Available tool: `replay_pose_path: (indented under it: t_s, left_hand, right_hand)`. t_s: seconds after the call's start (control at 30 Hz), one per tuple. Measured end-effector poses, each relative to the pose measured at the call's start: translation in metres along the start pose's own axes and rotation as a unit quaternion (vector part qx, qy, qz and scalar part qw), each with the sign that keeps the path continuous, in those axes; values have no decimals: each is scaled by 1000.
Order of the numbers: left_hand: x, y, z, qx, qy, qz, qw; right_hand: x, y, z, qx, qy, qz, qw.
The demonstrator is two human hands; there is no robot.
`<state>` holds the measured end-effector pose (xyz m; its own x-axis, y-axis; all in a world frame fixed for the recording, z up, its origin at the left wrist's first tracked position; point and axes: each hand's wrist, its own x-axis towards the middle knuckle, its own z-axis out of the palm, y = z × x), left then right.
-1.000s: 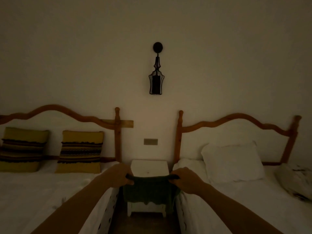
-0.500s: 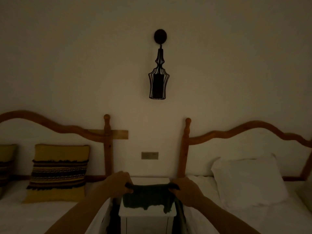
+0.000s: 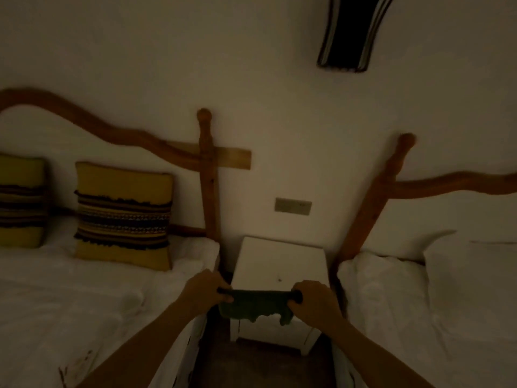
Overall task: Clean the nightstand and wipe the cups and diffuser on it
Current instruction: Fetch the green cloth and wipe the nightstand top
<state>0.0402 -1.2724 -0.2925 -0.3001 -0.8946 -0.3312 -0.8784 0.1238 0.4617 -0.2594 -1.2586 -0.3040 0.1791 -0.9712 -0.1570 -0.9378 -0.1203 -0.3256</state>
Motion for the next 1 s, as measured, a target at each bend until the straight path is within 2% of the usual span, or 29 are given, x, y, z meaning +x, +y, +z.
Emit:
replay_pose_path:
  t_s: [0.2, 0.4, 0.63, 0.83, 1.0]
  left_hand:
    - [78, -59, 48, -67, -23, -39, 997]
    - [123, -99, 106, -104, -81, -89, 987]
    - [184, -141, 143, -112, -141, -109, 978]
    - [268, -198, 172, -158, -108, -93, 977]
    - [321, -231, 187, -198, -59, -89, 974]
  right_hand:
    - [81, 22, 73, -73, -67, -29, 995]
    - [121, 53, 143, -78, -169, -6, 982]
    - [151, 79, 197, -65, -212, 41, 974]
    - [227, 103, 266, -56, -161, 51, 984]
    - [282, 106, 302, -42, -62, 103, 992]
